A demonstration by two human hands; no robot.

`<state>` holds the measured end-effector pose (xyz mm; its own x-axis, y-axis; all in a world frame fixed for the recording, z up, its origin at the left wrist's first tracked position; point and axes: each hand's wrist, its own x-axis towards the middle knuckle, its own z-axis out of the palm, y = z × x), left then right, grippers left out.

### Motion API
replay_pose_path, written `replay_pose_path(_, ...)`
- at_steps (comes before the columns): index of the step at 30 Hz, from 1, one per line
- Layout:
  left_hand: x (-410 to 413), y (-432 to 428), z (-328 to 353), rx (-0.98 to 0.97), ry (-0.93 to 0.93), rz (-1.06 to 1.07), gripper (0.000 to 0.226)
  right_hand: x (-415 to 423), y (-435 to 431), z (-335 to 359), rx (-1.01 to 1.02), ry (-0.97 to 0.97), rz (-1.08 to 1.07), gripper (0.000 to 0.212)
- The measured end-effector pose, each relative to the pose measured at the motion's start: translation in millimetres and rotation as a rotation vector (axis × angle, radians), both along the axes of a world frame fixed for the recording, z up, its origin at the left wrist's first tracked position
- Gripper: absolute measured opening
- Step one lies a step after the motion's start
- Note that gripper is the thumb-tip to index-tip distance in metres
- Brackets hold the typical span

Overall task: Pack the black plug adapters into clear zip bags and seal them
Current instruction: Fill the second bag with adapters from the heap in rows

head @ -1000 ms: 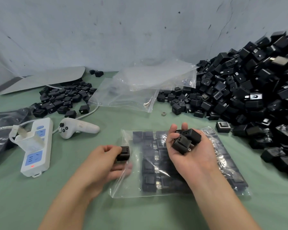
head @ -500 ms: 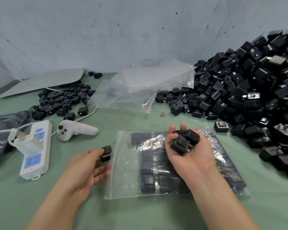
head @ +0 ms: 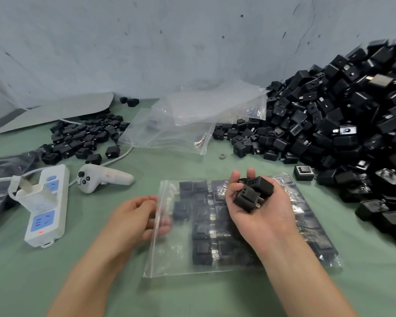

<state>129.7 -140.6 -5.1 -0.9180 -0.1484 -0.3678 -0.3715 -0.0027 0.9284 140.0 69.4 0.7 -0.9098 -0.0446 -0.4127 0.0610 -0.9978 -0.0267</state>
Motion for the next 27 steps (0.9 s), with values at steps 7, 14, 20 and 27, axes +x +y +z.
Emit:
replay_pose_path(7, 0, 6, 0, 0.185, -0.04, -0.016, 0.024, 0, -1, 0, 0.006, -0.011, 0.002, 0.018)
replay_pose_path(14, -7, 8, -6, 0.432, -0.078, 0.06, 0.041, 0, -1, -2, 0.017, -0.003, -0.003, 0.02)
replay_pose_path(20, -4, 0, -6, -0.22, 0.117, 0.087, 0.017, -2, -2, -4, 0.009, 0.023, 0.0, 0.02)
replay_pose_path(27, 19, 54, 18, -0.396, 0.555, -0.205, 0.018, -3, -13, -2, 0.095, 0.102, 0.048, 0.019)
